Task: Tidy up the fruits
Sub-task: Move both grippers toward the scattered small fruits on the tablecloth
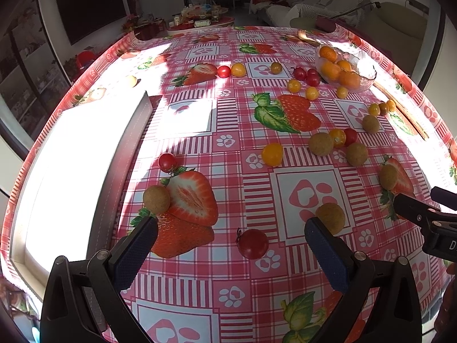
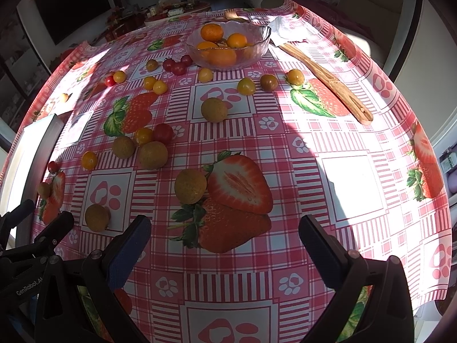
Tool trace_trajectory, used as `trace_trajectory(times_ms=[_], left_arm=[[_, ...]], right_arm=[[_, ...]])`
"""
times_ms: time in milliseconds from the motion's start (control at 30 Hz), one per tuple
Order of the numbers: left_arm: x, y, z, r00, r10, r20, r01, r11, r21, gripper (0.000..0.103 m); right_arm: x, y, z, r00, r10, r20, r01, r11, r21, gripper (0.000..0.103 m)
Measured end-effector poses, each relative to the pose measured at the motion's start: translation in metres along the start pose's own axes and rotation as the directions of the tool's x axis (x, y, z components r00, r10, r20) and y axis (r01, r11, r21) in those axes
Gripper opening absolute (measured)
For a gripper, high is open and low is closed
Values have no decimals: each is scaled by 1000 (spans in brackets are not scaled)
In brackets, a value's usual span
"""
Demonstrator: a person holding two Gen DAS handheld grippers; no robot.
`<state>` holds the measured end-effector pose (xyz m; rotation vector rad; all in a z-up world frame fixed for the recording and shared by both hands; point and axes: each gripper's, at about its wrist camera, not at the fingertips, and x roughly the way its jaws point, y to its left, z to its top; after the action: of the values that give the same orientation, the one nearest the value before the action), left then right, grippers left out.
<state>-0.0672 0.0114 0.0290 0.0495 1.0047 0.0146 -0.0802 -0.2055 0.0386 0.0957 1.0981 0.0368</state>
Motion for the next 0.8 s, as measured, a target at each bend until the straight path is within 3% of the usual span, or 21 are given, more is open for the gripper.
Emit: trace_trajectory(times_ms=[800], left_arm=[[-1, -2, -3, 1000, 5, -10, -5, 1000, 7, 103]], right_arm=[[-3, -2, -1, 1000, 9, -3, -9, 1000, 6, 103]])
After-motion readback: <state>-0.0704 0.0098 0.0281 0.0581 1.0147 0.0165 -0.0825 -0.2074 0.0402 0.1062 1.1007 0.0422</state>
